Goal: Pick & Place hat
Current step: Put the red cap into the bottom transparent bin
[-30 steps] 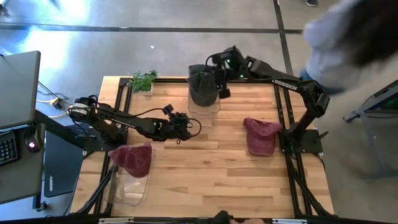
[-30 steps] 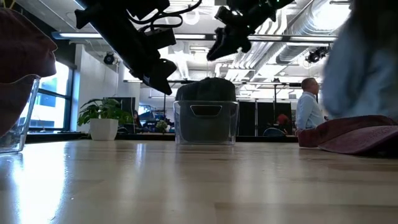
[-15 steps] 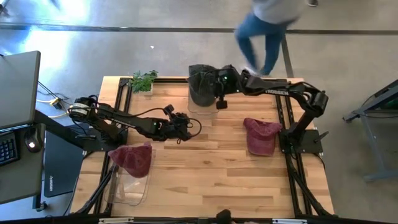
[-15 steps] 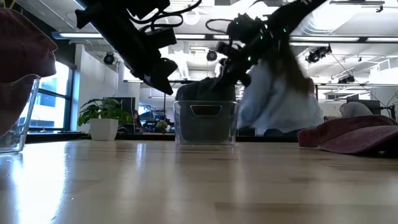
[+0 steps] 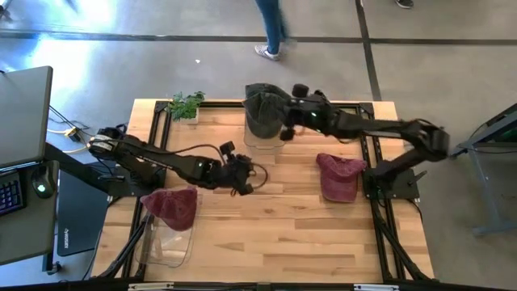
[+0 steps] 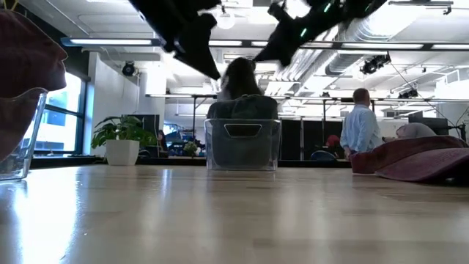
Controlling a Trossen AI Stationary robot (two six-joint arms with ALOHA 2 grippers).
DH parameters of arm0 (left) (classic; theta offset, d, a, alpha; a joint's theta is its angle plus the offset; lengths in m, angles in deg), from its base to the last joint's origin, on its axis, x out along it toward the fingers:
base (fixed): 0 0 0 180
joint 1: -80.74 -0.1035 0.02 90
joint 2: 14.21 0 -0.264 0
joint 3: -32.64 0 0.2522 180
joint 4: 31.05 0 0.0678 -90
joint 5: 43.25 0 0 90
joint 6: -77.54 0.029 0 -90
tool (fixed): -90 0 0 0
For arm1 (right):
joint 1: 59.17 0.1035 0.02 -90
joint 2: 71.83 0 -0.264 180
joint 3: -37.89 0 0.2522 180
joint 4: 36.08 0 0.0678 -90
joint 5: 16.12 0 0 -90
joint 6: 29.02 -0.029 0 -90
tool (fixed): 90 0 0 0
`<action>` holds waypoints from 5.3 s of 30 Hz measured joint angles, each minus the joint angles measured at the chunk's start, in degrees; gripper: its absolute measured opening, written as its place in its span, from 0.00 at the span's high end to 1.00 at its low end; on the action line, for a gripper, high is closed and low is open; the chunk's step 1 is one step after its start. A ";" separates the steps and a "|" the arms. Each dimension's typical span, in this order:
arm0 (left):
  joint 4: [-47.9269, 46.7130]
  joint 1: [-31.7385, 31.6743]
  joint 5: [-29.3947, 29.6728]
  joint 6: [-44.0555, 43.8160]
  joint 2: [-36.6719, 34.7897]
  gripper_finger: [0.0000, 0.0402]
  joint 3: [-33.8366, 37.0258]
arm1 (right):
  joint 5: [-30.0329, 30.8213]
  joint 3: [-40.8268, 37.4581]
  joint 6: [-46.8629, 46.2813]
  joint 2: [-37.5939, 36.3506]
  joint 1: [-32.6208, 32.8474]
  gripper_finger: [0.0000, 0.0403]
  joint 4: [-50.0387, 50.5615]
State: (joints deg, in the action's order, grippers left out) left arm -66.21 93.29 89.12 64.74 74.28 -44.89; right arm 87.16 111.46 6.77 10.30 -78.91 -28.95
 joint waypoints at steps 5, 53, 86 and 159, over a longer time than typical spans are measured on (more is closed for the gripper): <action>-2.32 4.49 5.03 -0.12 0.00 0.85 -2.02 | 3.66 0.02 -7.87 -13.06 8.15 0.97 14.13; 8.41 11.83 -16.63 13.95 6.60 0.85 -8.66 | -28.79 -32.73 -72.23 -15.85 30.41 0.96 7.49; 9.96 11.46 -21.83 17.01 7.08 0.85 -8.72 | -9.52 -28.07 -47.61 0.30 25.70 0.96 17.88; 24.63 -6.35 -40.68 -7.40 31.44 0.50 -13.40 | 23.32 -28.17 -54.27 -28.69 55.08 0.98 11.54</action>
State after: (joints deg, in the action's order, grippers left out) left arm -41.58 86.94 48.44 57.34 105.72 -58.29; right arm 110.48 83.29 -47.50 -18.40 -23.83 -17.41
